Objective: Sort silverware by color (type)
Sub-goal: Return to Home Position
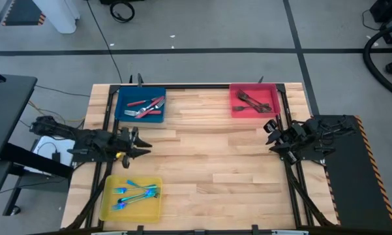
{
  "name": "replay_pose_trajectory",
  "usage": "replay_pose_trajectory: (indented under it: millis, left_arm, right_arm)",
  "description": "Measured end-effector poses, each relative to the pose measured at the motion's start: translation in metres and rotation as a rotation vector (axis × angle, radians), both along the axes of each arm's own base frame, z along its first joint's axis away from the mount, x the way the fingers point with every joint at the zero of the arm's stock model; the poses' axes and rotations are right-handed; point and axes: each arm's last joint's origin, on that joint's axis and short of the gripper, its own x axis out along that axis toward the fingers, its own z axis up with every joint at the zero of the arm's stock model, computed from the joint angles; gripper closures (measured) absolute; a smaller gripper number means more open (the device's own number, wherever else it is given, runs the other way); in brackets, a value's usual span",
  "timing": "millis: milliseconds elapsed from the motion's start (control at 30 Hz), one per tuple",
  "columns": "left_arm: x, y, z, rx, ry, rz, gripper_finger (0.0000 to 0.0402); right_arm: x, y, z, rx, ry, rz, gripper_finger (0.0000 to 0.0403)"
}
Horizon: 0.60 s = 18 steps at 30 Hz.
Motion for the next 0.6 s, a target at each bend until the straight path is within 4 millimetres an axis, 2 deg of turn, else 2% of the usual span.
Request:
replay_pose_trajectory:
  millis: [600]
  left_arm:
    - [-0.003, 0.019, 0.007, -0.016, -0.081, 0.169, 0.0285]
  right_arm:
    - [0.0, 0.001, 0.0, 0.0, 0.001, 0.017, 0.03]
